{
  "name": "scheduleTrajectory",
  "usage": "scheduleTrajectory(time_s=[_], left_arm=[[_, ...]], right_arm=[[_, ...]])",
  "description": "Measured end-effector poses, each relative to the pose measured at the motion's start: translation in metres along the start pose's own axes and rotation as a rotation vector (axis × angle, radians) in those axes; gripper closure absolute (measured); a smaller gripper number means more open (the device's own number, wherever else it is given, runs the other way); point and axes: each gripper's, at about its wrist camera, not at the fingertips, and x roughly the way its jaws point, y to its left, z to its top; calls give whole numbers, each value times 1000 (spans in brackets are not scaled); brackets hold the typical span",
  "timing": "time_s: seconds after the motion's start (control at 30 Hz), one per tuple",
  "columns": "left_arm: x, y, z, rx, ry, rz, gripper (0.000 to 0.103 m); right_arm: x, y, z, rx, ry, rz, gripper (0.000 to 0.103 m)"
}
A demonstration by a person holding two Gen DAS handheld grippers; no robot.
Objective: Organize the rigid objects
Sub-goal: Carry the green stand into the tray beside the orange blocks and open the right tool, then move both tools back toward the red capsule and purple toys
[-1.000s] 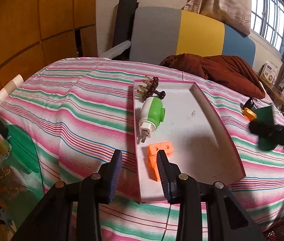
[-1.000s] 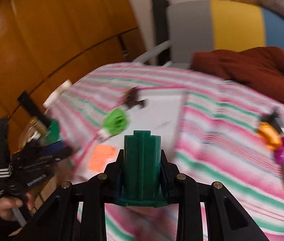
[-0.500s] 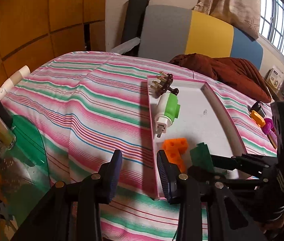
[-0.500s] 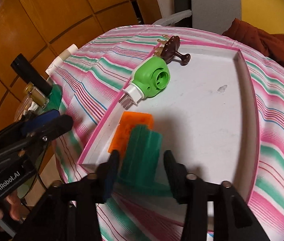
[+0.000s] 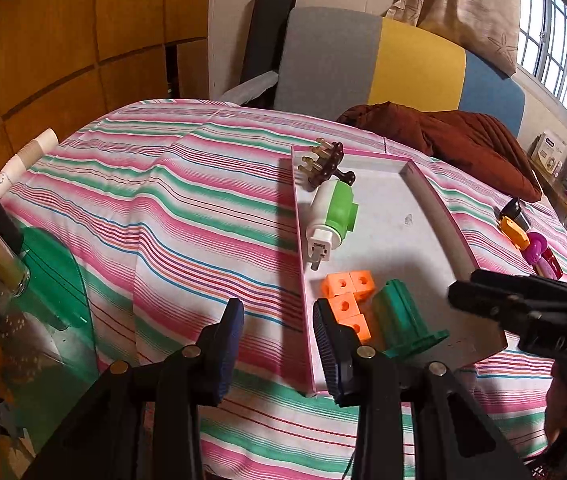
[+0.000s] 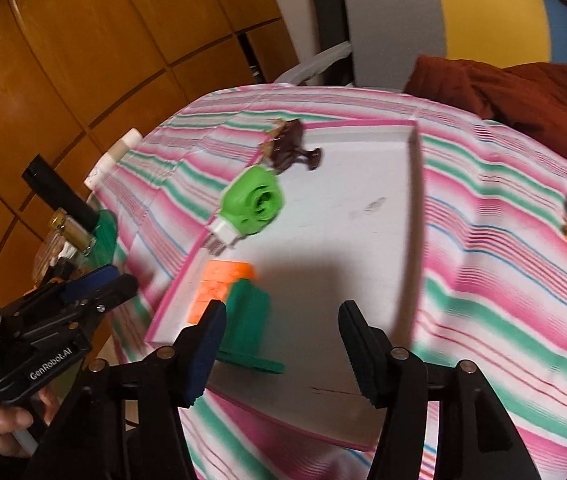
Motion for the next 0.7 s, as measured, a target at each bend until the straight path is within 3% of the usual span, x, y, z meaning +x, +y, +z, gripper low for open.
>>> scheduleTrajectory(time_s=[0.4,0.7], left_arm=[[-7,-14,3,44,-18,-5,67],[-18,-43,16,98,-43,-69,59]], right_arm=[[-35,-61,-3,44,-17,-153,38],[-95,-169,-9,228,-62,-363,30]])
